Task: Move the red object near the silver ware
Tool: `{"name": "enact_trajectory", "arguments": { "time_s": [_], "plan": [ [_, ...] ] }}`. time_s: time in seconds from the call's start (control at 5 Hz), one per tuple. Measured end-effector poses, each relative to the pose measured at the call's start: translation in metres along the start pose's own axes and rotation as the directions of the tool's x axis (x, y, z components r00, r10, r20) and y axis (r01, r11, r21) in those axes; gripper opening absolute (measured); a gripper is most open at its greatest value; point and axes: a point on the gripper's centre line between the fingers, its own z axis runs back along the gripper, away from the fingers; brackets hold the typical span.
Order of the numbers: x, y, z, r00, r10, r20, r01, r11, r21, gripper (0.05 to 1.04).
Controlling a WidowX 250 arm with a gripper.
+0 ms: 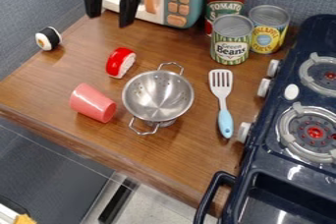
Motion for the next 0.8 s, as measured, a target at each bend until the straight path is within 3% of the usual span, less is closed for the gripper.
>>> {"name": "enact_trajectory", "arguments": {
  "time_s": [0.2,0.6,0.8],
  "plan": [
    [-0.009,-0.012,-0.012,1.000,-0.031,-0.002,0.031,0.995,0.092,0.999],
    [-0.005,-0.019,-0.025,0.996,-0.052,0.078,0.048,0.998,0.047,0.999],
    [0.004,-0.012,-0.026,0.988,-0.029,0.154,0.026,0.999,0.020,0.999]
  ]
}}
